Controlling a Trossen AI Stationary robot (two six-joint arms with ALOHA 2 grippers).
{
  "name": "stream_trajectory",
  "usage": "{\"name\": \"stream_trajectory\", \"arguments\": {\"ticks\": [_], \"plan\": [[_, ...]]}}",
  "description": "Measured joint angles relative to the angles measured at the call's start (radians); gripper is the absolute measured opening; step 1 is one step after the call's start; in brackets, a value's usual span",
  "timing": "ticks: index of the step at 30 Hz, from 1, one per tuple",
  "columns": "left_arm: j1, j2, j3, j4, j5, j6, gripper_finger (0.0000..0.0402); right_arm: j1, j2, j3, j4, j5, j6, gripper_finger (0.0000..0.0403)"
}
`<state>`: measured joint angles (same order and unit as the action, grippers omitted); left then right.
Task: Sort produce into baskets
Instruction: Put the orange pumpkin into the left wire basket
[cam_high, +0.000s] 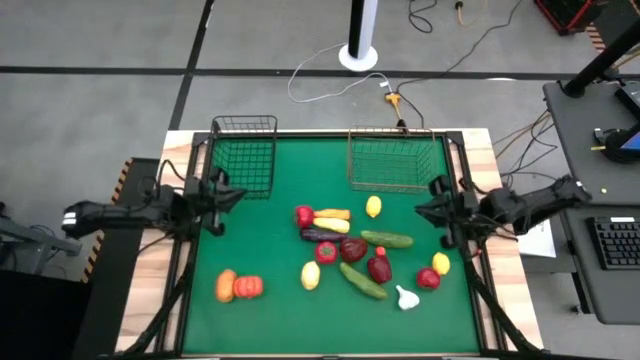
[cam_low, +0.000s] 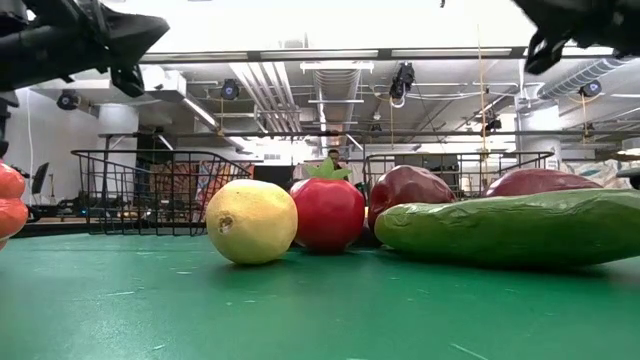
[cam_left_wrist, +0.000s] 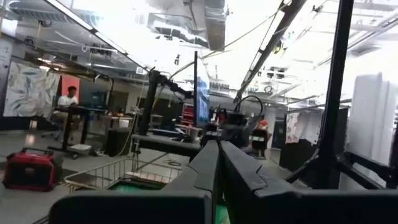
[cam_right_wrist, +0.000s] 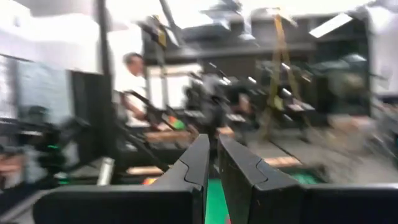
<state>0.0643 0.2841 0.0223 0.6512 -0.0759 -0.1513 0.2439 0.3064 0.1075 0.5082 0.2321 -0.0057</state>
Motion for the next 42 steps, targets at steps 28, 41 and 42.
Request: {"name": "stream_trajectory", "arguments": {"ticks": [28,41,42], "plan": [[-0.064,0.667,0.982,-1.062,0.142,-0.332,0.0,0.0,0.422,0.402,-0.629,0.188,0.337,0.0028],[-0.514,0.889,1.043,-1.382,0.136,-0.724,0.0,0.0,0.422,0.395,-0.622,0.19,0.283,0.0028],[-0.531,0.905,1.046,-1.378,0.136,-0.724,0.0,0.0,0.422,0.396,-0.622,0.19,0.283,0.0028]]}}
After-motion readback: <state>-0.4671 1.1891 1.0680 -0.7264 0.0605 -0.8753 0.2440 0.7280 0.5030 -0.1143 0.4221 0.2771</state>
